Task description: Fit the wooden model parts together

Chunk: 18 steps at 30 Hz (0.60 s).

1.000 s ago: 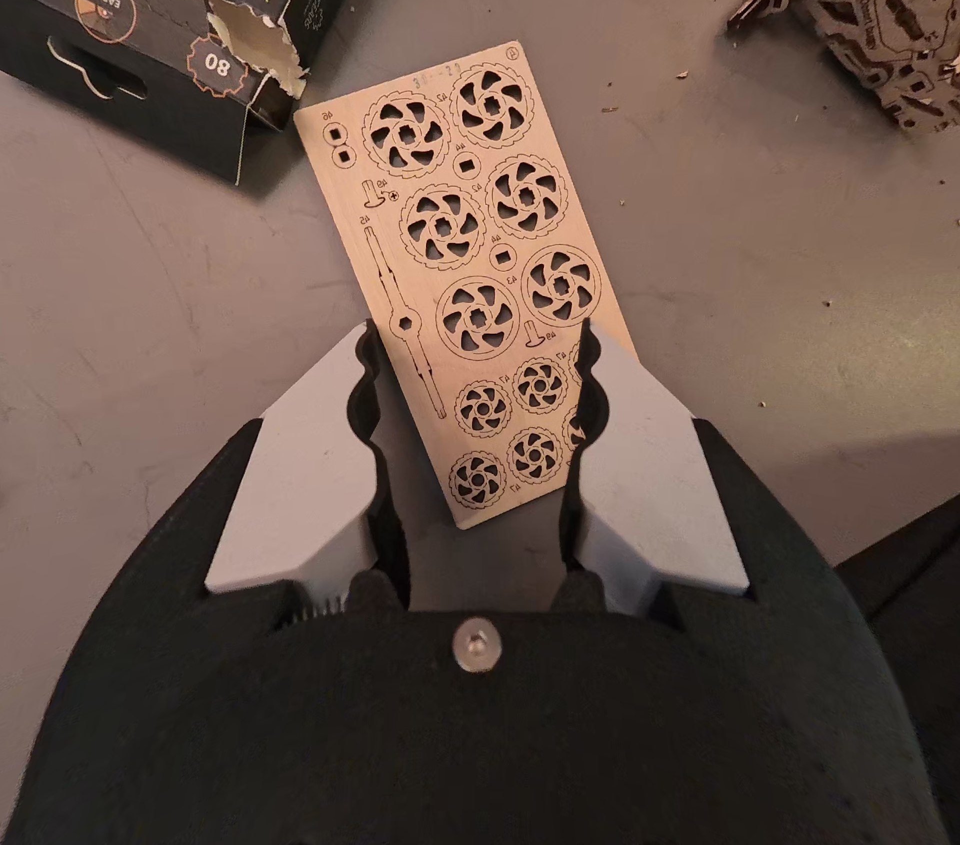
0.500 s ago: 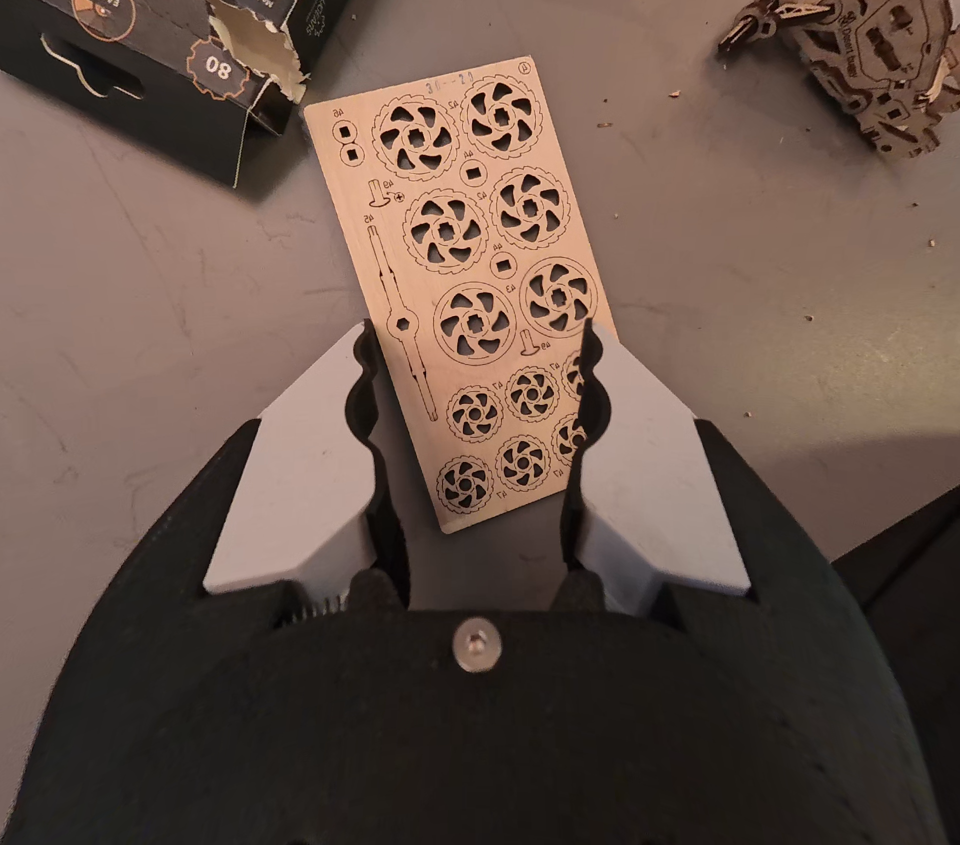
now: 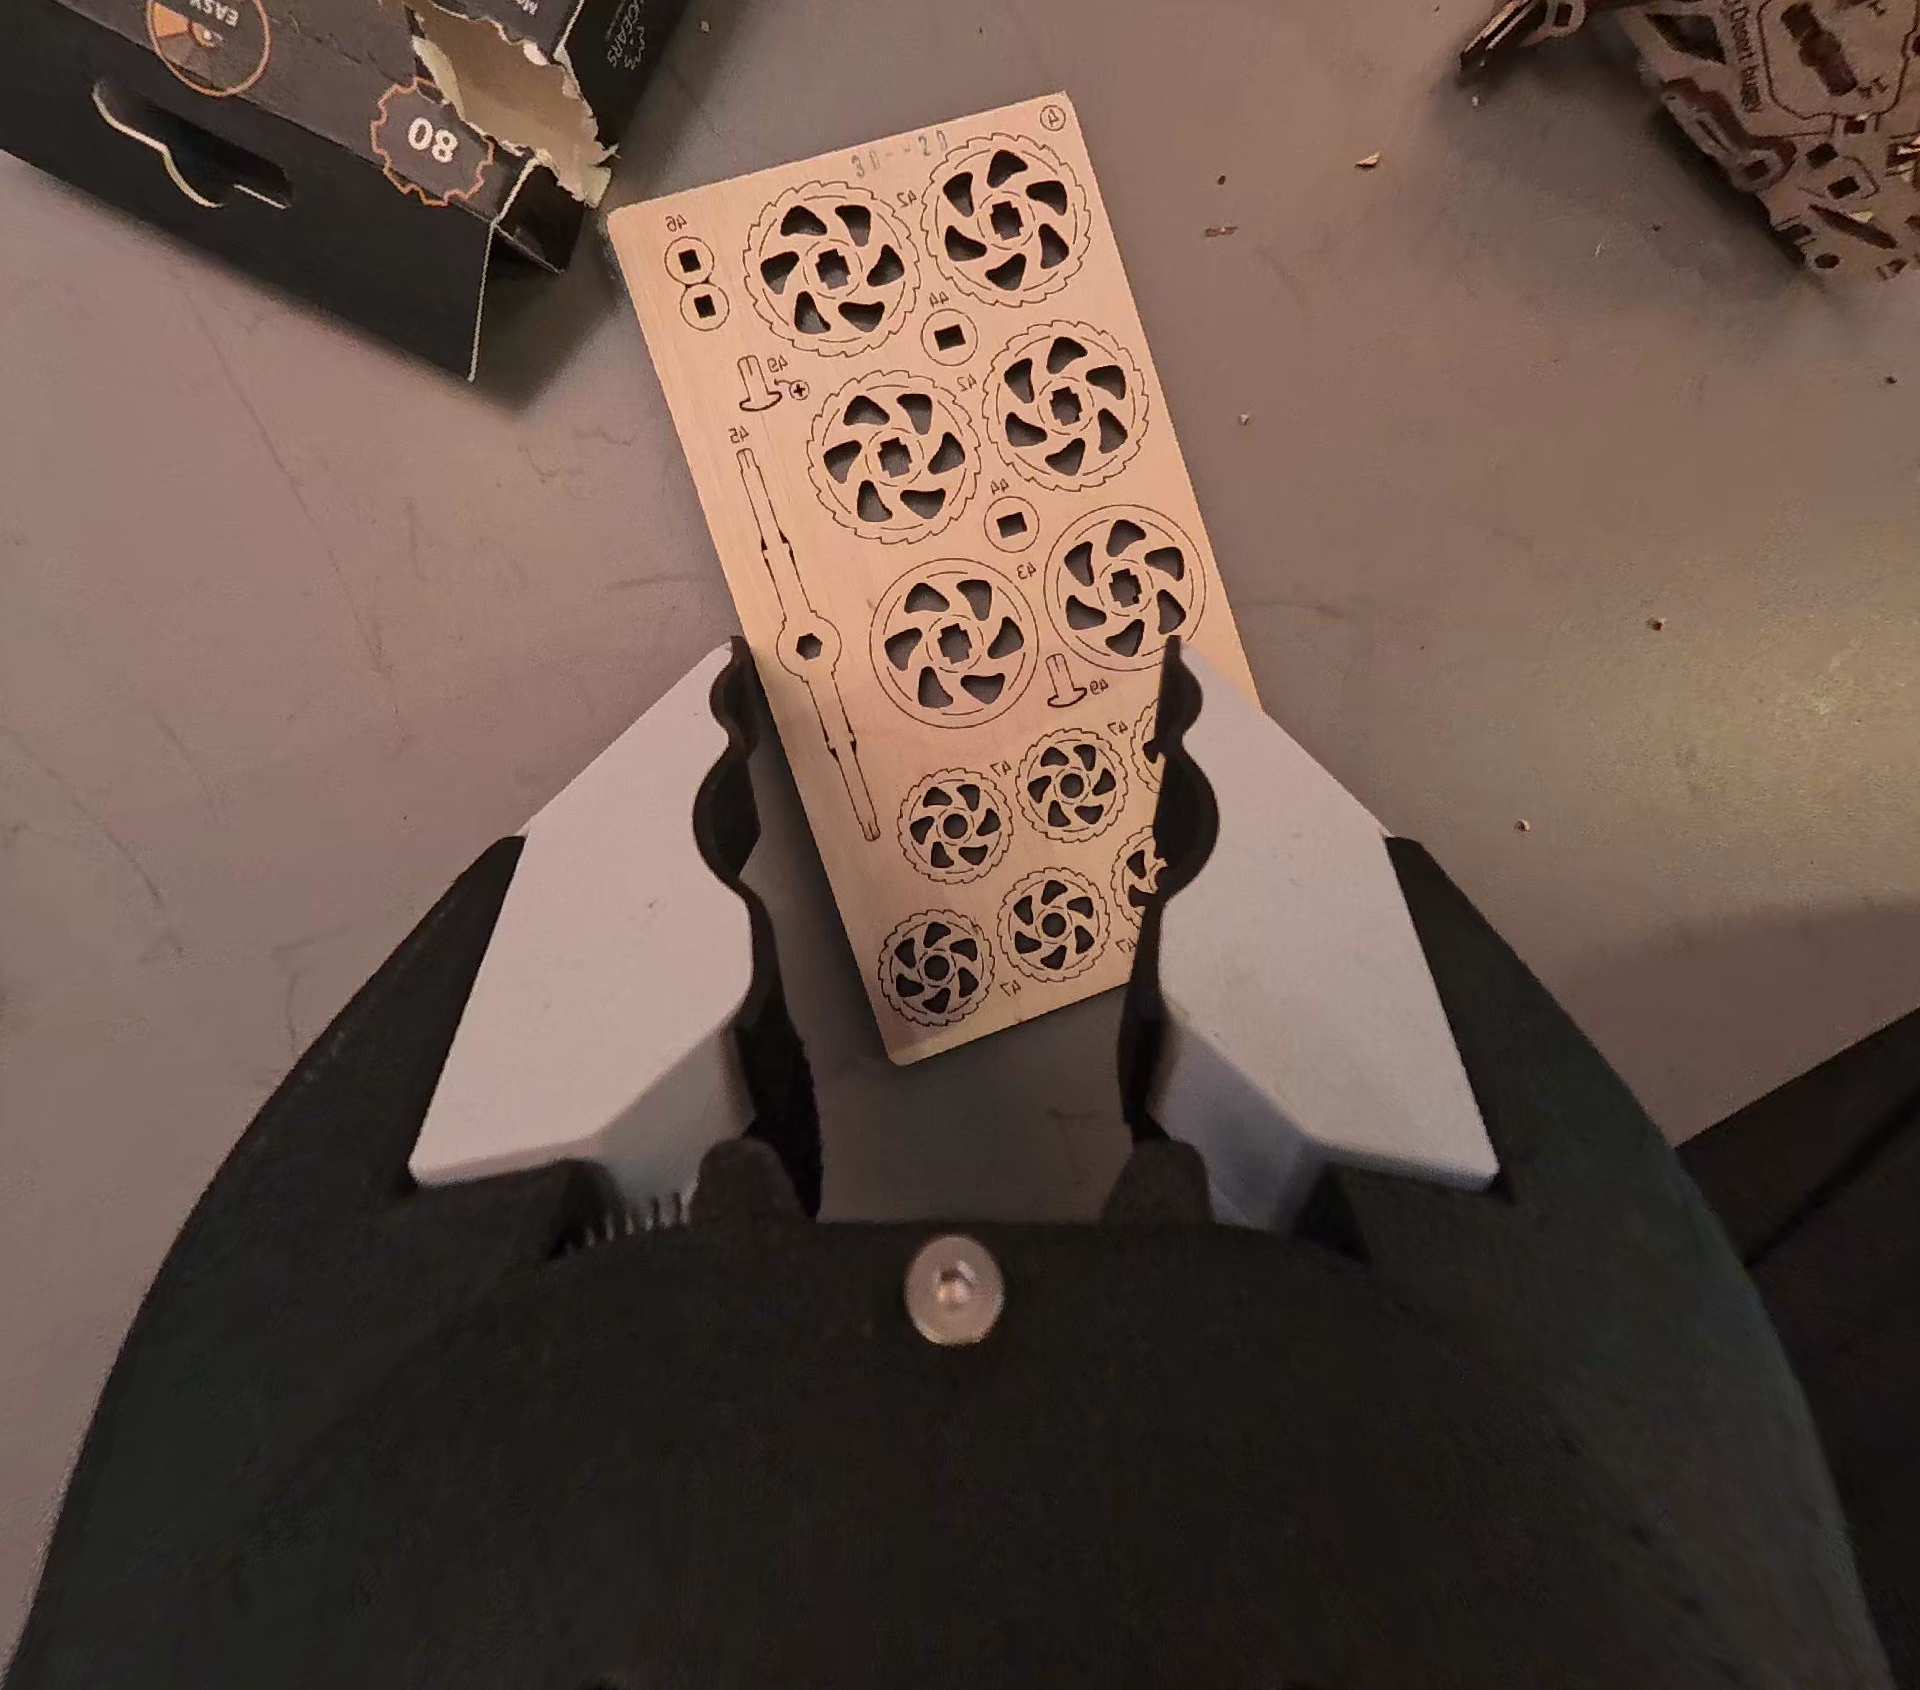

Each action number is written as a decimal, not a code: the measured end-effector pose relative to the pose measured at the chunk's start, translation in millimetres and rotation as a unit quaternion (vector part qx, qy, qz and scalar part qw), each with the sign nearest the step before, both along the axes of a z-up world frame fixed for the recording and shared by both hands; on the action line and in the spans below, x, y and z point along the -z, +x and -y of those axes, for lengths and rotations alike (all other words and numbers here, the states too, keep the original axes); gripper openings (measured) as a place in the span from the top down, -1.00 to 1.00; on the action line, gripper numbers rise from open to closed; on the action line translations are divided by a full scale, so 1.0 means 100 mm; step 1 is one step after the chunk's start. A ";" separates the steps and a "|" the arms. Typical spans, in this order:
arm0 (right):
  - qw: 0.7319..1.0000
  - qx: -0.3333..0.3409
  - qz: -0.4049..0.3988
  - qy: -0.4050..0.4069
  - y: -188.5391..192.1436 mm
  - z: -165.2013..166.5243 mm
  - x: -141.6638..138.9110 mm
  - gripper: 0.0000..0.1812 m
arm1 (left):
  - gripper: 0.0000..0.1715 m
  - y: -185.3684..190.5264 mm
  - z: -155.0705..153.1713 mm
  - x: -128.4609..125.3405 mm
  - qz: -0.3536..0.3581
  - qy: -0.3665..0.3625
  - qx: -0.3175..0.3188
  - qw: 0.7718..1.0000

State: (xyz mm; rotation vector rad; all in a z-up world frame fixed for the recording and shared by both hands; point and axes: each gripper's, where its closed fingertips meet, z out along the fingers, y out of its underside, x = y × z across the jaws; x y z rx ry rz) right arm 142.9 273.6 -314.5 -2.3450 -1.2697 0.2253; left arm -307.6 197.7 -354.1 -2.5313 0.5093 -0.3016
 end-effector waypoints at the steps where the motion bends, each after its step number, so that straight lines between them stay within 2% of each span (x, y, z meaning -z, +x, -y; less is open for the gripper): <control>1: 0.999 -0.032 -0.033 -0.008 -0.27 0.13 -0.06 0.73 | 0.13 0.00 0.00 0.00 -0.001 0.000 0.000 1.000; 4: 0.990 -0.123 -0.058 -0.035 -0.94 0.58 -0.04 0.65 | 0.16 -0.01 -0.01 0.00 -0.006 0.000 0.001 1.000; 6: 0.985 -0.159 -0.051 -0.034 -1.20 0.77 0.04 0.67 | 0.16 -0.01 0.00 0.00 -0.006 0.000 0.002 1.000; 8: 0.981 -0.175 -0.057 -0.068 -1.37 0.97 0.13 0.69 | 0.15 -0.01 0.00 0.00 -0.007 0.001 0.004 1.000; 12: 0.980 -0.181 -0.006 -0.089 -1.41 1.17 0.37 0.71 | 0.15 -0.01 0.00 0.01 -0.009 0.001 0.006 1.000; 15: 0.982 -0.173 0.000 -0.072 -1.42 1.20 0.40 0.77 | 0.15 -0.01 0.00 0.01 -0.009 0.001 0.008 1.000; 17: 0.985 -0.167 0.000 -0.047 -1.43 1.17 0.41 0.99 | 0.16 -0.02 0.00 0.00 -0.007 0.002 0.008 1.000; 18: 0.985 -0.165 -0.012 -0.041 -1.45 1.17 0.41 1.00 | 0.16 -0.02 0.00 0.00 -0.006 0.001 0.008 1.000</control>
